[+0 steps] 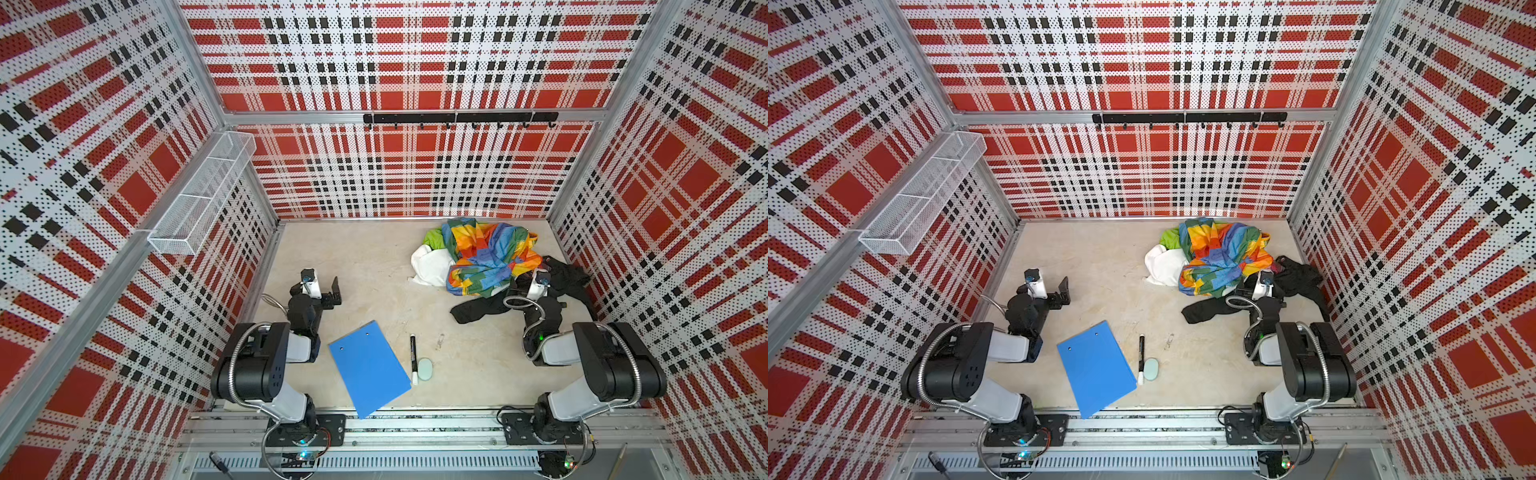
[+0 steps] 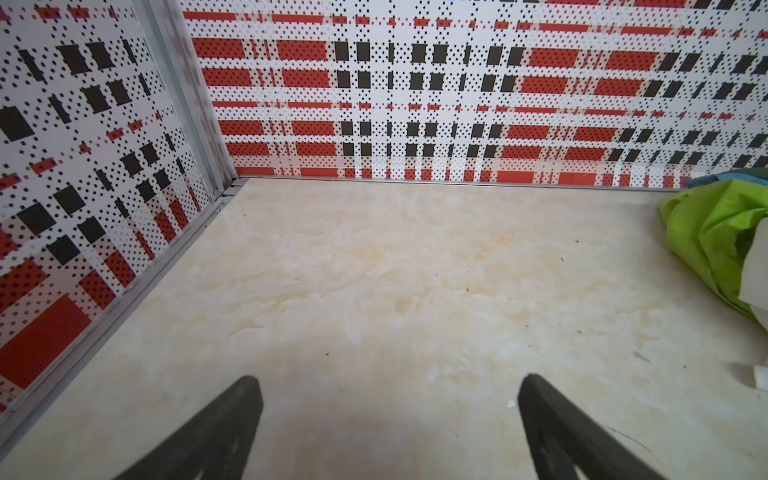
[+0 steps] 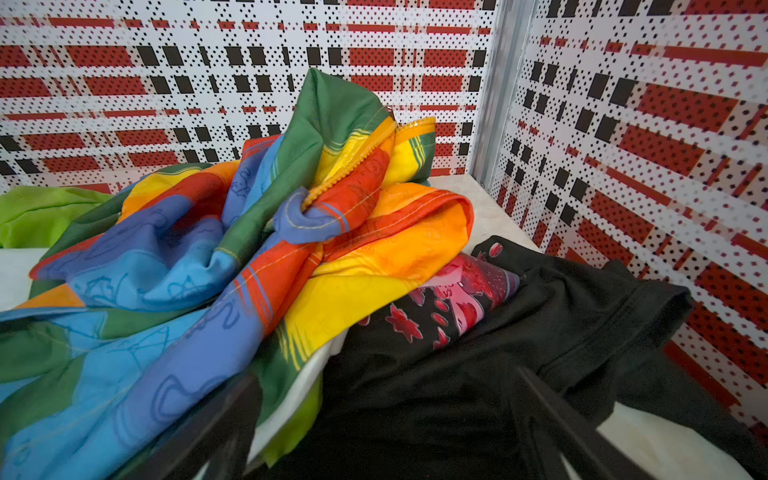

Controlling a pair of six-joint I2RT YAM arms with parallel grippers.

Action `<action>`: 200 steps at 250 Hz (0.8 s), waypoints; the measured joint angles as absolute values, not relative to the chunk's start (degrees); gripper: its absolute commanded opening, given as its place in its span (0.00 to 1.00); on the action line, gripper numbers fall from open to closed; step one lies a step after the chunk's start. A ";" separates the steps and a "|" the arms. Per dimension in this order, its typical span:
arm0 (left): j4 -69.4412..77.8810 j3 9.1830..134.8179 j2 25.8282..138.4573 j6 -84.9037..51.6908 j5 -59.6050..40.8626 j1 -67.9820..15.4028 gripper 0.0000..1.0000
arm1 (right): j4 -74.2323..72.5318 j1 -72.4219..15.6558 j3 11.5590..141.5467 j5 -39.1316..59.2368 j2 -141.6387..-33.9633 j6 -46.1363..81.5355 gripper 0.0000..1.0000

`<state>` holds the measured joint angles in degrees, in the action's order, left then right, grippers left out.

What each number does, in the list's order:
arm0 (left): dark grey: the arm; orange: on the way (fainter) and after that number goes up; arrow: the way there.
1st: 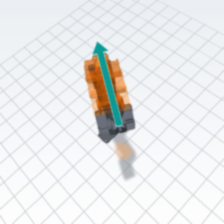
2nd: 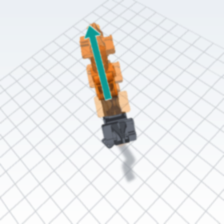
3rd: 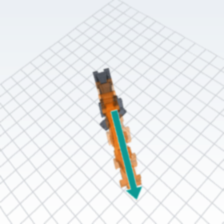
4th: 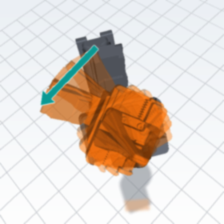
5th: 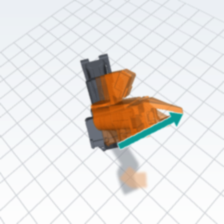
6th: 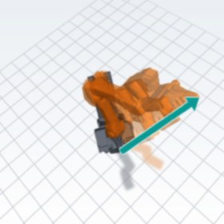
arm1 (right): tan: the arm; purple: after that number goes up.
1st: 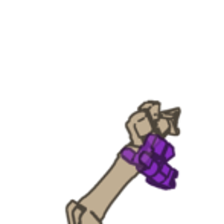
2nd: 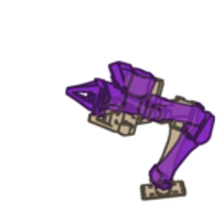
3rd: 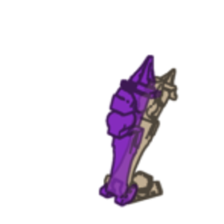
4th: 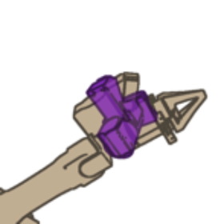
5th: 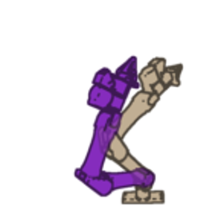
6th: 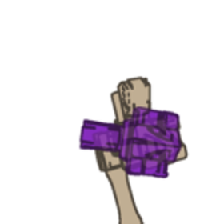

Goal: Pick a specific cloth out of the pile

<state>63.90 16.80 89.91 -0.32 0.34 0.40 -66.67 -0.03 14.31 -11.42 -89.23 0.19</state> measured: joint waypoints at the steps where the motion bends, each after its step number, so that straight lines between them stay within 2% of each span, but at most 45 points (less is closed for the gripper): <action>1: 63.92 16.80 89.91 -0.30 0.36 0.38 0.99 | -66.70 -0.03 14.31 -11.42 -89.23 0.19 1.00; 200: 65.14 16.80 89.91 0.36 3.05 -0.86 0.99 | -66.67 -0.30 14.31 -11.42 -89.23 0.21 1.00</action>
<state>65.14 16.80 89.91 0.36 3.05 -0.86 -66.67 -0.30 14.31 -11.42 -89.23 0.21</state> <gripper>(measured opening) 0.992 0.998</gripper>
